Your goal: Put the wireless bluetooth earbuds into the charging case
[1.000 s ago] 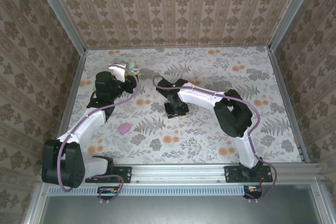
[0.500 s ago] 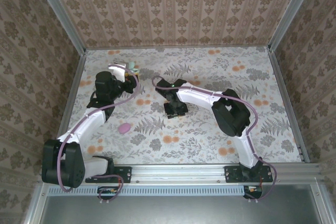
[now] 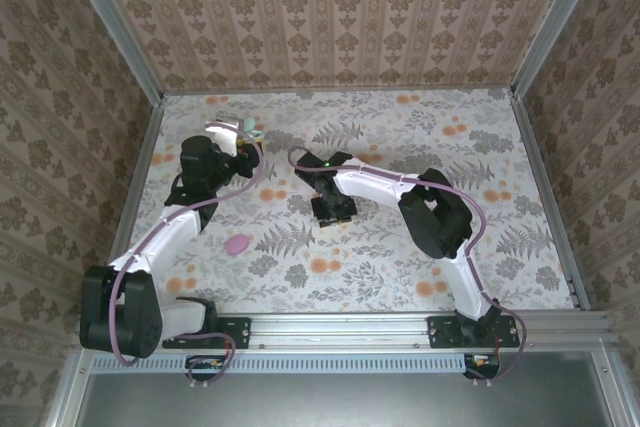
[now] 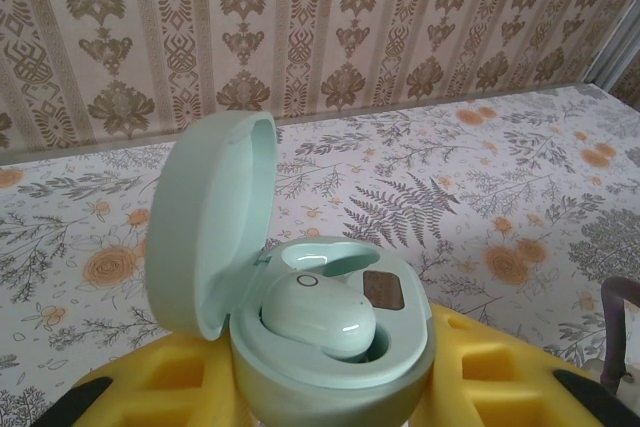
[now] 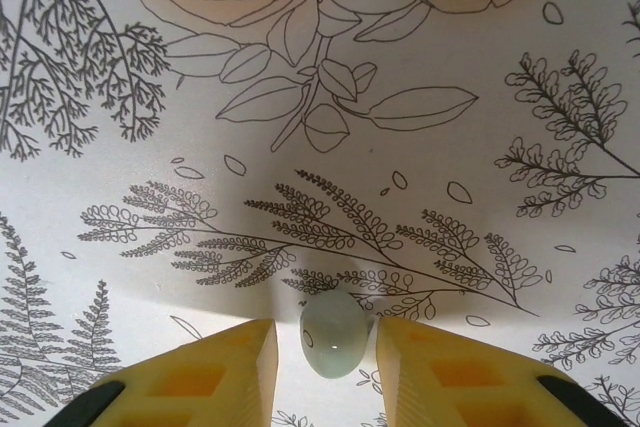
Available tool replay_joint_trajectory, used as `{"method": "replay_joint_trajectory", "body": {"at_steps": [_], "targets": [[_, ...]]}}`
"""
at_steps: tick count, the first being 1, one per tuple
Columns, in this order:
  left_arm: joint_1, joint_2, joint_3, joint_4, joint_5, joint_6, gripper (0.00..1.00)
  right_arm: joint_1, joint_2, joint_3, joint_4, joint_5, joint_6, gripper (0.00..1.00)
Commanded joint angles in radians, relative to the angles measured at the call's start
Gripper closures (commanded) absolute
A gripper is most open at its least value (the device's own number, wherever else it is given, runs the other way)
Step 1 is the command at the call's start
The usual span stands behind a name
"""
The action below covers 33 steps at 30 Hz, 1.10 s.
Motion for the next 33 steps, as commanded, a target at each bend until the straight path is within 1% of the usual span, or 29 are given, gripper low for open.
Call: {"method": "replay_joint_trajectory", "body": {"at_steps": [1, 6, 9, 33], "targets": [[0.005, -0.012, 0.013, 0.019, 0.008, 0.003, 0.78, 0.009, 0.020, 0.021, -0.026, 0.013, -0.012, 0.66], [0.006, -0.012, 0.012, 0.019, 0.009, 0.001, 0.78, 0.010, 0.020, 0.019, -0.033, 0.046, -0.016, 0.67], [0.005, -0.011, 0.013, 0.019, 0.009, 0.002, 0.78, 0.009, 0.026, 0.021, -0.030, 0.049, -0.019, 0.68], [0.007, -0.012, 0.019, 0.015, 0.008, 0.000, 0.78, -0.002, 0.051, 0.041, -0.037, 0.084, -0.042, 0.72]]}}
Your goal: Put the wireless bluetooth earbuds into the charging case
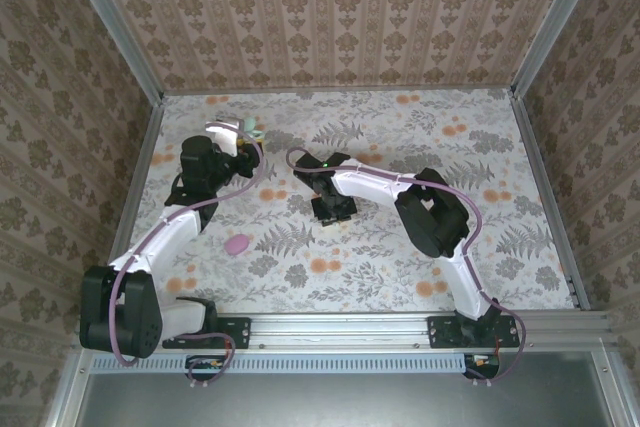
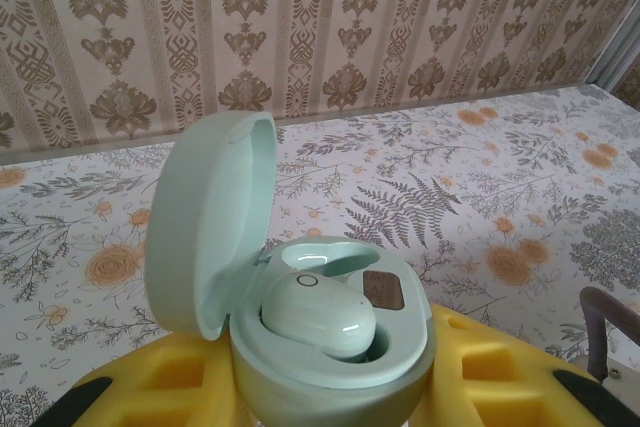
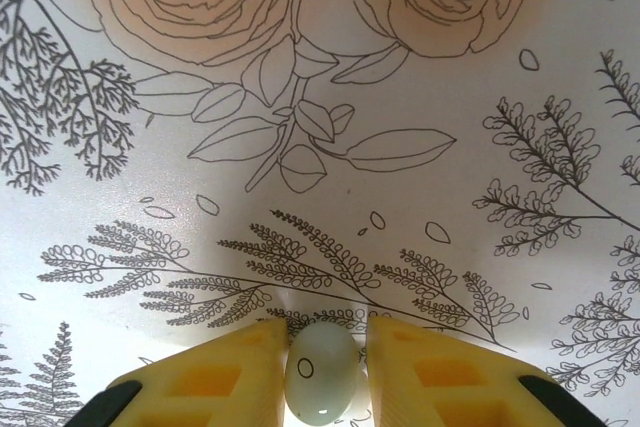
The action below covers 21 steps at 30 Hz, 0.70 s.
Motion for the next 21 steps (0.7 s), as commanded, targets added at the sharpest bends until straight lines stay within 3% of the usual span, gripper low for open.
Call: {"method": "replay_joint_trajectory", "body": {"at_steps": [1, 11, 21], "targets": [[0.006, -0.011, 0.019, 0.014, 0.008, 0.000, 0.78, -0.006, 0.026, 0.024, -0.037, 0.032, -0.017, 0.73], [0.006, -0.005, 0.024, 0.016, 0.019, -0.005, 0.78, -0.015, 0.018, 0.007, -0.018, -0.001, -0.017, 0.75], [-0.004, 0.016, 0.043, 0.021, 0.069, -0.006, 0.78, -0.090, -0.166, -0.155, 0.169, -0.165, 0.023, 0.75]]}}
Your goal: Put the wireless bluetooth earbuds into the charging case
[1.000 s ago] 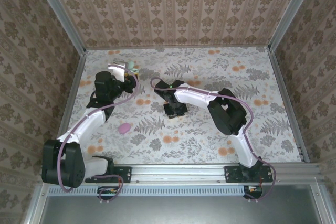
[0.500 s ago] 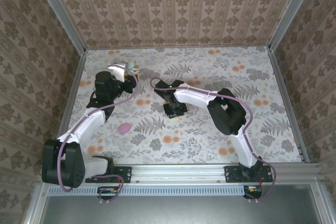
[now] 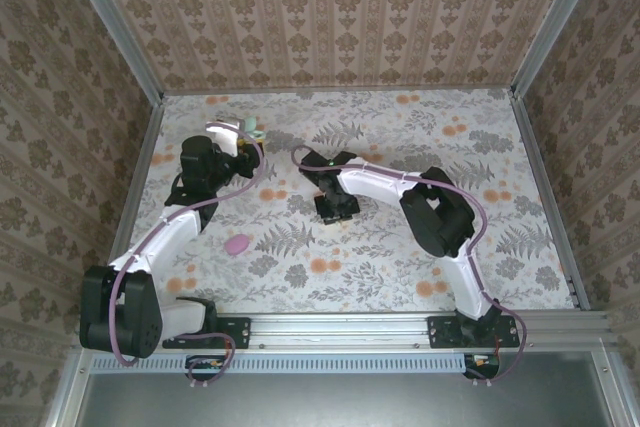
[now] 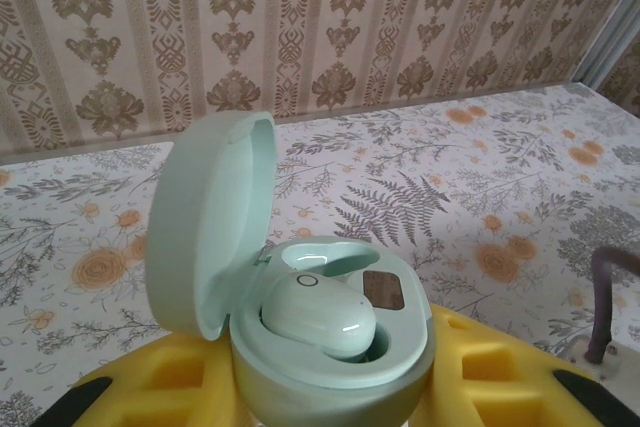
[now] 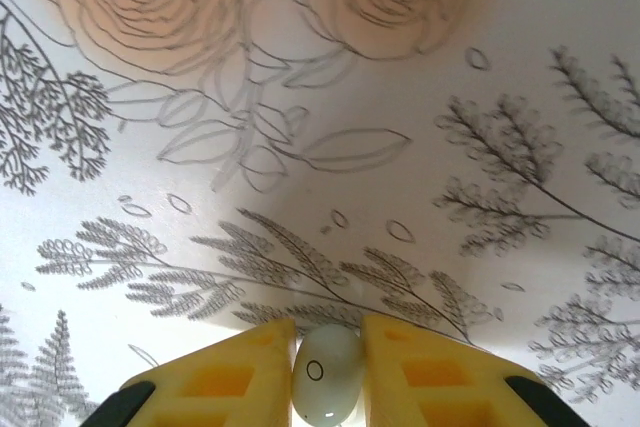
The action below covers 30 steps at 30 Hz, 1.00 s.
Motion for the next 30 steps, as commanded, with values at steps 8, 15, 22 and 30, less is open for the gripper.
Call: {"method": "replay_joint_trajectory", "body": {"at_steps": [8, 15, 22, 30], "targets": [[-0.053, 0.063, 0.057, 0.090, 0.122, -0.023, 0.78, -0.138, -0.313, -0.208, 0.283, -0.255, 0.072, 0.75], [-0.114, 0.121, 0.080, 0.205, 0.275, -0.025, 0.78, -0.216, -0.478, -0.189, 0.355, -0.378, 0.051, 0.74], [-0.144, 0.186, 0.113, 0.330, 0.503, -0.032, 0.78, -0.228, -0.547, -0.109, 0.352, -0.468, -0.016, 0.74], [-0.182, 0.236, 0.155, 0.368, 0.624, -0.020, 0.78, -0.232, -0.566, -0.058, 0.359, -0.517, -0.068, 0.74]]}}
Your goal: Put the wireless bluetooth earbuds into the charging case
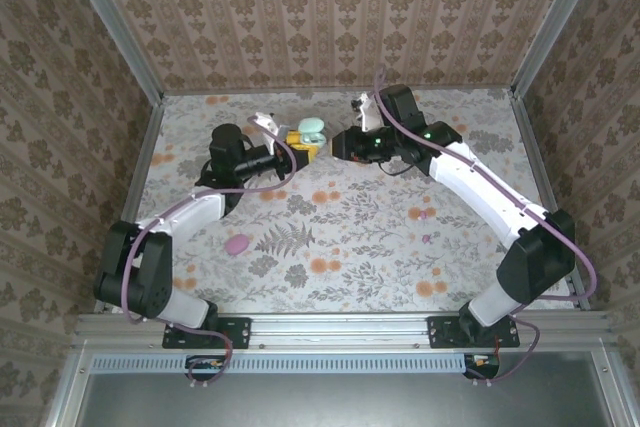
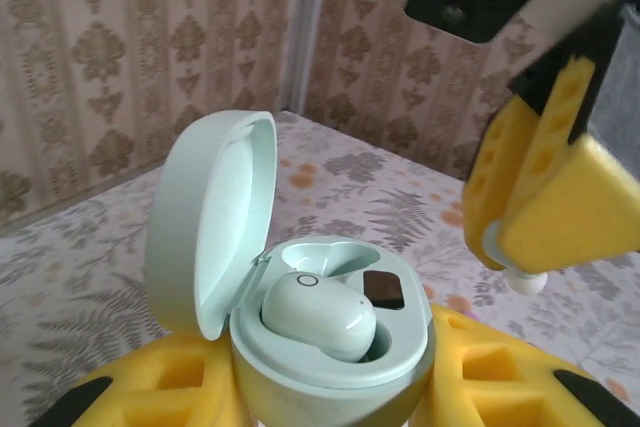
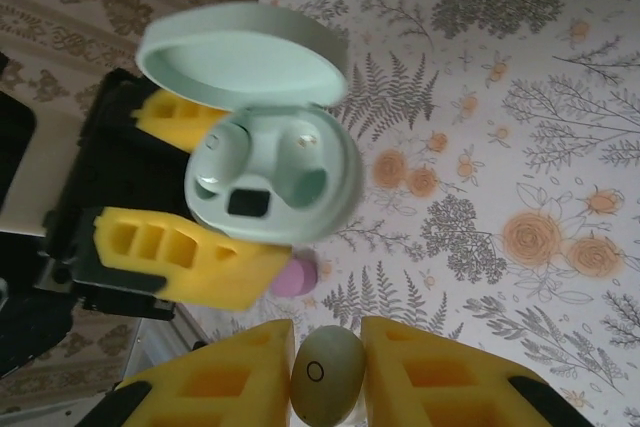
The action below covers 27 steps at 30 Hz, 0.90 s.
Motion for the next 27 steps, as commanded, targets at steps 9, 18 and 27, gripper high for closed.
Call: {"method": "replay_joint_trajectory", "body": {"at_steps": [9, 18, 27], "targets": [[-0.034, 0.019, 0.078, 0.014, 0.184, 0.039, 0.78, -0.019, -0.037, 0.079, -0.007, -0.047, -0.100, 0.74], [-0.035, 0.024, 0.093, -0.025, 0.149, 0.053, 0.78, -0.022, -0.060, 0.081, -0.027, -0.052, -0.105, 0.75], [-0.036, 0.025, 0.104, -0.030, 0.218, 0.060, 0.78, -0.022, -0.057, 0.077, -0.013, -0.030, -0.152, 0.75]]}}
